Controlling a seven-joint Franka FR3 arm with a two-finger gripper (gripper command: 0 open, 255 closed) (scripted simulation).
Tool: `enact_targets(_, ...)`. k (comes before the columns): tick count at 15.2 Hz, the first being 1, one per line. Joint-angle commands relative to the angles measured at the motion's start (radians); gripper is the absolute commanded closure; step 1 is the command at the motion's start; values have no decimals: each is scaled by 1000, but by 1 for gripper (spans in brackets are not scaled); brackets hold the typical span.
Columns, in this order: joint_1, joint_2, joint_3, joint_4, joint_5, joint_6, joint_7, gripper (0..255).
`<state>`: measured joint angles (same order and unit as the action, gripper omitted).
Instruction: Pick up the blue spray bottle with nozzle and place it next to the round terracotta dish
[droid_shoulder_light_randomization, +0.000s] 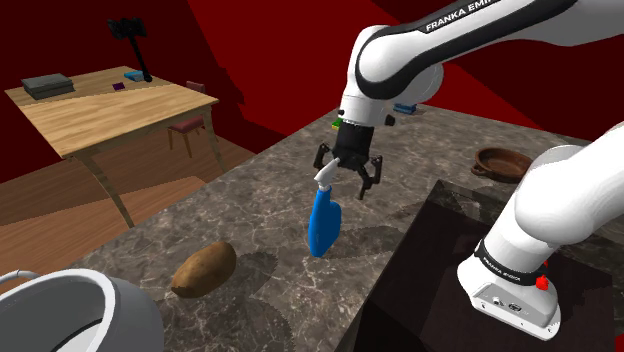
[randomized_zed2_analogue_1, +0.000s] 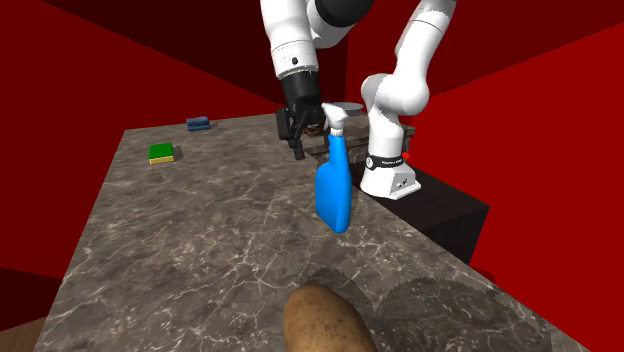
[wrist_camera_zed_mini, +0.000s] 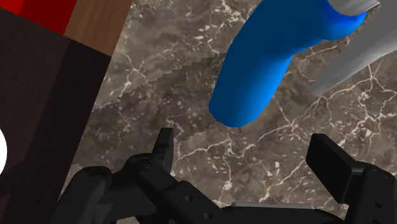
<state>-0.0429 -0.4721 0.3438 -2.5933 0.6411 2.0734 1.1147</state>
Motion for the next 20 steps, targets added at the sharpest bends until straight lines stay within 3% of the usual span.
enact_targets(1, 4, 27, 14, -7, 19, 40, 5, 0)
enact_targets(6, 19, 67, 40, -32, 49, 111, -5, 0)
enact_targets(13, 19, 67, 40, -32, 49, 111, -6, 0)
enact_targets(14, 19, 67, 40, -32, 49, 111, -6, 255)
enact_targets(20, 19, 67, 40, -32, 49, 110, -5, 255)
